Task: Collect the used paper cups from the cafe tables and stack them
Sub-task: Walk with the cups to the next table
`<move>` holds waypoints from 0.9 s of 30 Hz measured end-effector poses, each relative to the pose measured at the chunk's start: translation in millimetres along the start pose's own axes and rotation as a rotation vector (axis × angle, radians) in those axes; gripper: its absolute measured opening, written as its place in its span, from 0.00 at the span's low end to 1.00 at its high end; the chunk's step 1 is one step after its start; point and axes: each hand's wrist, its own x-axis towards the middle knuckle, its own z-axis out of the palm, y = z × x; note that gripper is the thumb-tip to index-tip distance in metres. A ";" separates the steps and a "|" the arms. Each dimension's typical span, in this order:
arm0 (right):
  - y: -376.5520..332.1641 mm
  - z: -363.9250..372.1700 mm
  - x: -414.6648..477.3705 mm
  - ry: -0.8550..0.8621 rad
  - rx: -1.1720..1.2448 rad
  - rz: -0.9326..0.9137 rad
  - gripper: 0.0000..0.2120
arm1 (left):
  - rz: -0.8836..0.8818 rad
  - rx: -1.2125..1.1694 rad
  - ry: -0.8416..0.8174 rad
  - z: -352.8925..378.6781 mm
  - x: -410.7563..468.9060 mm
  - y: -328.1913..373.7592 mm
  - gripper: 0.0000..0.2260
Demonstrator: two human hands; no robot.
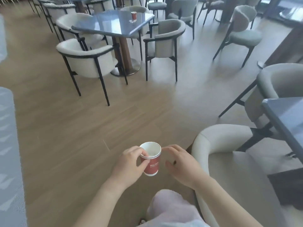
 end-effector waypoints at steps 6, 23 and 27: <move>56.9 -24.7 99.1 0.127 0.080 0.157 0.17 | 0.160 0.076 -0.158 4.3 151.5 -4.4 0.03; 197.9 -156.2 331.8 0.307 0.132 0.401 0.17 | 0.337 0.111 -0.297 20.8 503.1 53.3 0.04; 244.8 -180.8 336.0 0.415 0.131 0.542 0.19 | 0.475 0.106 -0.413 63.1 568.7 90.9 0.04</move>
